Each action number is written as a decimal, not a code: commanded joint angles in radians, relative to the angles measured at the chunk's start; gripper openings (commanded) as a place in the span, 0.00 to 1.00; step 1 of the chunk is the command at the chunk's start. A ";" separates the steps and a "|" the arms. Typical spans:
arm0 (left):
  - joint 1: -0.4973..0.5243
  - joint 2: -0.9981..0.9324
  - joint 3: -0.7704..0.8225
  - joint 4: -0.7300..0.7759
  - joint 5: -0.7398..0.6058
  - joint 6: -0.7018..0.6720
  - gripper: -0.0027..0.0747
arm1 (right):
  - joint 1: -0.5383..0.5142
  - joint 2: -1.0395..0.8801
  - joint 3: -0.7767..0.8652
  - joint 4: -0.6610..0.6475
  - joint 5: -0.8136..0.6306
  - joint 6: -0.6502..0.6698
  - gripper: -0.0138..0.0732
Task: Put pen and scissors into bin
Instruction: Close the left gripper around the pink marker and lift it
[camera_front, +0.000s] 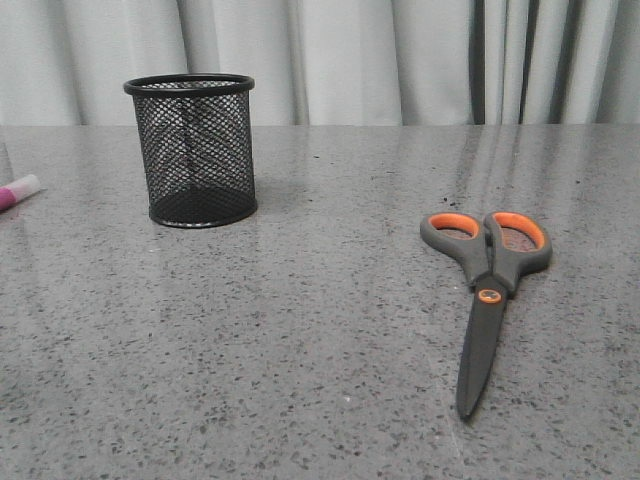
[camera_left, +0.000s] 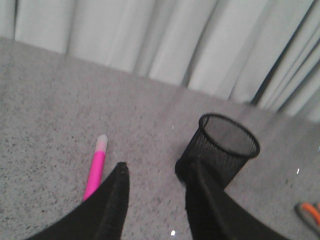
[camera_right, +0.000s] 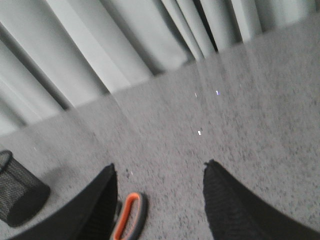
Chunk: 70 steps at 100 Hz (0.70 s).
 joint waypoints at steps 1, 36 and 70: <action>0.001 0.208 -0.182 0.083 0.114 0.005 0.36 | -0.001 0.094 -0.086 -0.003 -0.014 -0.016 0.57; 0.001 0.847 -0.674 0.292 0.467 -0.114 0.33 | 0.001 0.177 -0.122 -0.003 0.068 -0.016 0.56; -0.092 1.209 -0.885 0.417 0.584 -0.166 0.33 | 0.001 0.177 -0.122 -0.003 0.091 -0.016 0.56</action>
